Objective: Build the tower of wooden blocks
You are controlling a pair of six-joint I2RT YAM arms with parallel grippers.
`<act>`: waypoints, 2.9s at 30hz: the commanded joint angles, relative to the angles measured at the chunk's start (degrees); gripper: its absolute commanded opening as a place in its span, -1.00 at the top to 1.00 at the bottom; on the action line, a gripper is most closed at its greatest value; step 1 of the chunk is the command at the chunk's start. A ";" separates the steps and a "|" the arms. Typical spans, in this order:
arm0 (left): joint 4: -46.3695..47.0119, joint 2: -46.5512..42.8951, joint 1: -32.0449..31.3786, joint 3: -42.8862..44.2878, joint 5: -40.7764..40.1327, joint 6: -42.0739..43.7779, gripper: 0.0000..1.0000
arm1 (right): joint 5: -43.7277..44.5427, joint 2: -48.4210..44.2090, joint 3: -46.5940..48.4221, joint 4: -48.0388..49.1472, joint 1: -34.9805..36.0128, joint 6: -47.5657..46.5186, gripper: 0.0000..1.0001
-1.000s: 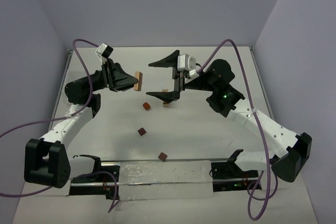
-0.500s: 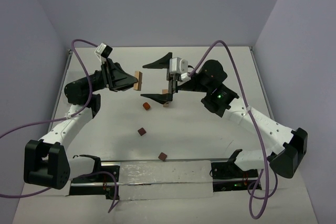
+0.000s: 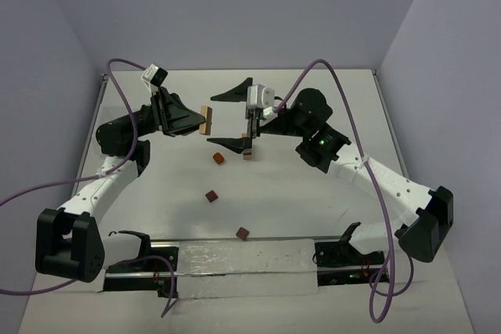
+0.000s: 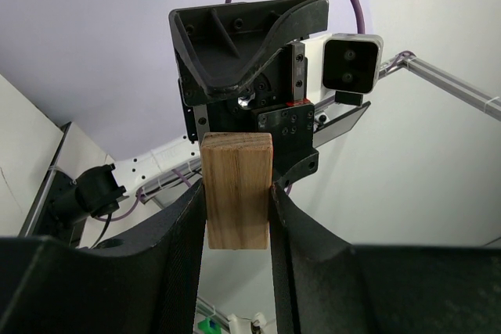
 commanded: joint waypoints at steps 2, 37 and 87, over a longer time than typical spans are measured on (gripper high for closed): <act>32.46 -1.13 -0.43 1.59 -1.71 -8.70 1.00 | -0.04 0.14 1.80 3.11 0.91 -0.42 -0.99; 32.38 -1.04 -0.40 1.06 -1.18 -8.39 1.00 | 0.36 1.11 3.96 3.52 1.48 1.02 -0.70; 29.97 -0.22 10.50 1.60 3.81 -7.42 -0.98 | -2.65 -0.36 9.10 -24.95 -4.02 -14.96 0.47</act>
